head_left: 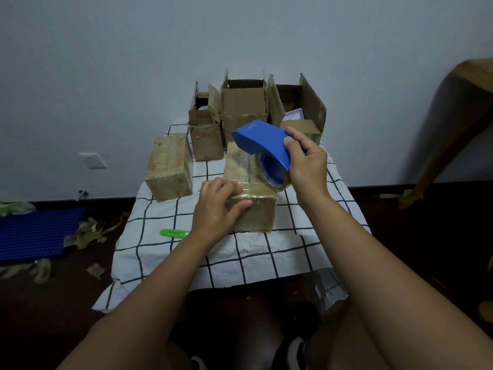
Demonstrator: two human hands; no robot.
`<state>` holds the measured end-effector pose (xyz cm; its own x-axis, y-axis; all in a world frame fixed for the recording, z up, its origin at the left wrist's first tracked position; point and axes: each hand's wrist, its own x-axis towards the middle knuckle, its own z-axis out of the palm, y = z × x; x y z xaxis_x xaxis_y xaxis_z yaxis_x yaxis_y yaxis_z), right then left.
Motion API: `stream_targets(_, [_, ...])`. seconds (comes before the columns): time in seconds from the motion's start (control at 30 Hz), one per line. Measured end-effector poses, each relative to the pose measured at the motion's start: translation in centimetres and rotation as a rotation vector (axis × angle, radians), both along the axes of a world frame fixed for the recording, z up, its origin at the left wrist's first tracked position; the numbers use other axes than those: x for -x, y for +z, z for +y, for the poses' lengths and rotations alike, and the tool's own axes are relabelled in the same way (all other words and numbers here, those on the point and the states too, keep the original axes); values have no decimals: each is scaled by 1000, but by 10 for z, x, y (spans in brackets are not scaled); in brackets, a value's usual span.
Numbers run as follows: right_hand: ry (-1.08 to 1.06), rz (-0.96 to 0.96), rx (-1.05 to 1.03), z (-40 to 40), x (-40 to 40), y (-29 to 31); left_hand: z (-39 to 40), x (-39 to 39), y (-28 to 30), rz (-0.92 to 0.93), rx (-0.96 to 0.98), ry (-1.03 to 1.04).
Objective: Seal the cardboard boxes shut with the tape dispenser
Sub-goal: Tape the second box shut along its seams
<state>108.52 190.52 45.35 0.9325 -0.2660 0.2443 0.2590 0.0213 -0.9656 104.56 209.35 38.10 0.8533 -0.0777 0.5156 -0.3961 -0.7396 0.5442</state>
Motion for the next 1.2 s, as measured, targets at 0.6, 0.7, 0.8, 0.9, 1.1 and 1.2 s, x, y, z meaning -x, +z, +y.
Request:
stream_targets(0.6, [11,15,-129,39,22,1,19,7,7,76,209,-88])
stream_targets(0.7, [-15,21,-111,39,19,-1,16,4,6,54,169,-76])
stream_targets(0.8, [-27,31,-101,38,17,-2,21,2,3,124,255,-134])
stream_targets(0.9, [-24,32,-85,39,17,-3,27,1,0,113,251,-171])
stream_targets(1.1, [-34,45,-97,39,17,-1,19,7,1,-11,165,-80])
stream_targets(1.2, [-29,46,-102,39,19,0,11,21,-5,29,320,153])
